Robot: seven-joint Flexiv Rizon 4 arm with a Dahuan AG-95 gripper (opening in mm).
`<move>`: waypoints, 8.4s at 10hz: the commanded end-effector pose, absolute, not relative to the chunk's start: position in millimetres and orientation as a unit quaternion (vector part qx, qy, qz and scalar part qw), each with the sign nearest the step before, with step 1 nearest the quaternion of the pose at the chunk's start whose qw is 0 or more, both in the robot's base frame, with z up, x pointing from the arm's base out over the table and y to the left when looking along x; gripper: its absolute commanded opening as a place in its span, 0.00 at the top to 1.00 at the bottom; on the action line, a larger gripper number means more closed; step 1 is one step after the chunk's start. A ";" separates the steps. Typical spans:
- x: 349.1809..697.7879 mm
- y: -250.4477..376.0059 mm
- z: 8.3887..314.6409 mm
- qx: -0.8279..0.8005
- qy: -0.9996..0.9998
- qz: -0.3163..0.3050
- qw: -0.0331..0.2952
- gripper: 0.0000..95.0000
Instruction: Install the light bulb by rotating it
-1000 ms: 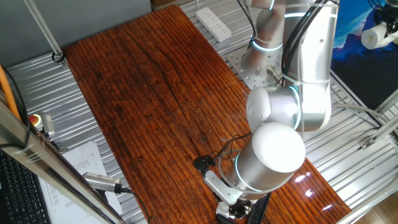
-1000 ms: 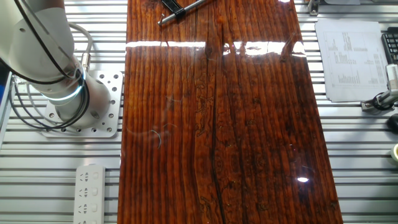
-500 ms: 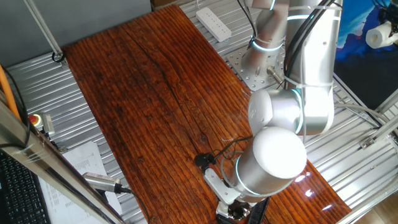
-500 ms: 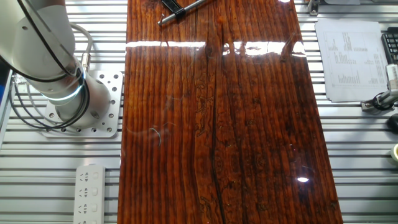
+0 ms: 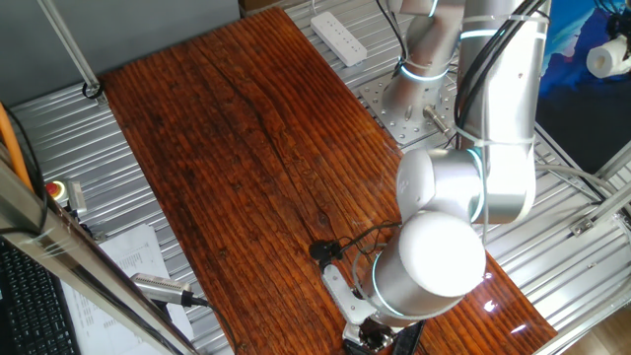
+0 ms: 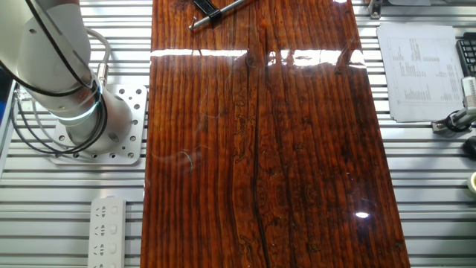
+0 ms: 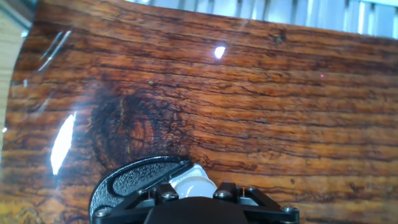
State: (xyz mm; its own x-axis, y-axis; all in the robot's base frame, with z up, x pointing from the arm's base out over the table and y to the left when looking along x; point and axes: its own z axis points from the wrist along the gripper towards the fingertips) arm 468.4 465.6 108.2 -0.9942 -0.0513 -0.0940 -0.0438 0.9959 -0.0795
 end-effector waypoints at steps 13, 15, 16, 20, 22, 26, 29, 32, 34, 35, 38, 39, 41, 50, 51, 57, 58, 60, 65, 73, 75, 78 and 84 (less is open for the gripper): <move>475.5 470.1 155.3 -0.314 0.948 0.040 -0.015 0.40; 474.4 476.3 160.2 -0.404 0.914 0.037 -0.021 0.40; 474.1 478.1 160.5 -0.418 0.908 0.024 -0.027 0.40; 465.5 478.8 154.4 -0.509 0.860 0.004 -0.036 0.40; 462.9 477.5 151.3 -0.531 0.847 -0.003 -0.032 0.40; 463.0 477.2 146.1 -0.618 0.786 -0.009 -0.026 0.40; 463.0 477.2 146.0 -0.716 0.697 -0.011 -0.029 0.40; 462.0 476.8 145.0 -0.771 0.636 -0.005 -0.026 0.40; 461.9 476.7 145.0 -0.791 0.611 -0.004 -0.025 0.40; 461.0 476.4 144.3 -0.802 0.597 -0.003 -0.026 0.40; 459.0 475.5 141.8 -0.811 0.585 -0.001 -0.025 0.40; 459.0 475.4 139.2 -0.815 0.579 -0.001 -0.023 0.40; 458.9 475.3 136.0 -0.817 0.576 -0.001 -0.023 0.40; 459.7 469.7 127.5 -0.824 0.566 -0.005 -0.020 0.40; 459.6 468.9 123.9 -0.824 0.566 -0.005 -0.017 0.40; 460.4 462.4 116.9 -0.827 0.562 -0.009 -0.012 0.40; 460.2 462.5 114.8 -0.827 0.562 -0.007 -0.009 0.40; 459.9 463.0 111.0 -0.825 0.565 -0.003 -0.002 0.40; 463.2 466.9 111.1 -0.829 0.559 -0.002 -0.001 0.40; 464.4 468.4 111.4 -0.869 0.494 -0.027 0.008 0.60; 464.2 468.8 111.2 -0.881 0.473 -0.028 0.007 0.60; 462.6 468.5 110.3 -0.885 0.465 -0.029 0.005 0.60; 462.6 468.8 110.1 -0.876 0.480 -0.035 0.009 0.80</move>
